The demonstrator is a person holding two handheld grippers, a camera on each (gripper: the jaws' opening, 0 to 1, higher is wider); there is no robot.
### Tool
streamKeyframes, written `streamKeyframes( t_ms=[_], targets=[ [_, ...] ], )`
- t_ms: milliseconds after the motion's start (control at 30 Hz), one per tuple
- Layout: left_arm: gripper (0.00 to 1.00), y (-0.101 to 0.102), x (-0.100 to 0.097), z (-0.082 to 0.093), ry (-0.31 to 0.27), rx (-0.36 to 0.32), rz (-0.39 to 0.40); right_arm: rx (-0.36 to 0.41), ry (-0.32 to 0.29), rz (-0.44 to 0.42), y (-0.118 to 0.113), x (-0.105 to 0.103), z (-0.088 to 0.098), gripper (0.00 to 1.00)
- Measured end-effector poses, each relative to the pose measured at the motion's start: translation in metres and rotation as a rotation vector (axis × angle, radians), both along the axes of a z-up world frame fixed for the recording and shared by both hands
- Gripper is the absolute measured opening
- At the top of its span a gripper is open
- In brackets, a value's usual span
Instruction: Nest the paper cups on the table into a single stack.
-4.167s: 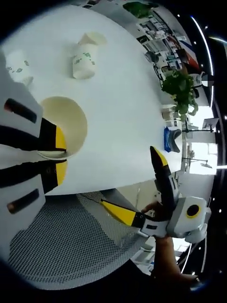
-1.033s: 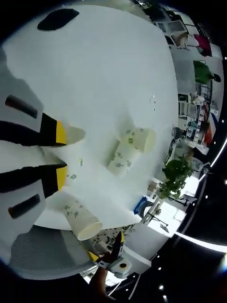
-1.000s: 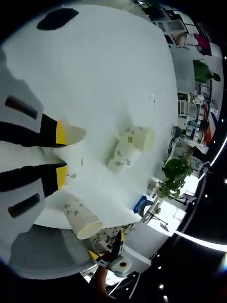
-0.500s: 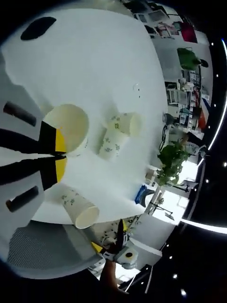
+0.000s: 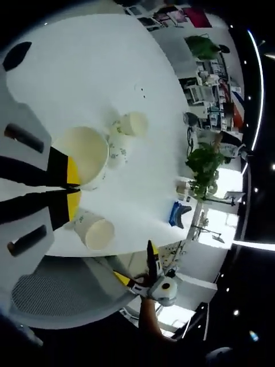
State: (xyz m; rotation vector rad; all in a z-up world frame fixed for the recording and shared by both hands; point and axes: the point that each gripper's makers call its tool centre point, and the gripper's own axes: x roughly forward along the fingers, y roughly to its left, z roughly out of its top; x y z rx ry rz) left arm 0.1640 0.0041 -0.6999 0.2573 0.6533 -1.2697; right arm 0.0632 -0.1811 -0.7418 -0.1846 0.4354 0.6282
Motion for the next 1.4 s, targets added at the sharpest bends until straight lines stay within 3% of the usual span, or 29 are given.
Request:
streamKeyframes(
  t_ms=[300,467,700,867,1400],
  targets=[
    [0.00,-0.020,-0.039,0.017,-0.039,0.047,-0.187,-0.001,-0.001,0.008,0.001,-0.001,0.000,0.87],
    [0.00,-0.033,-0.053,0.029,-0.055,0.032,-0.247,-0.002,-0.001,0.010,0.001,-0.001,-0.001,0.87],
    [0.00,-0.045,-0.067,0.029,-0.060,0.041,-0.325,-0.001,-0.003,0.009,0.001,-0.001,0.000,0.87],
    [0.00,-0.053,-0.076,0.024,-0.060,0.063,-0.368,0.000,-0.004,0.009,0.001,-0.001,0.000,0.87],
    [0.00,-0.070,-0.088,-0.013,-0.101,0.241,-0.498,0.003,-0.007,0.001,0.001,0.000,0.001,0.87]
  ],
)
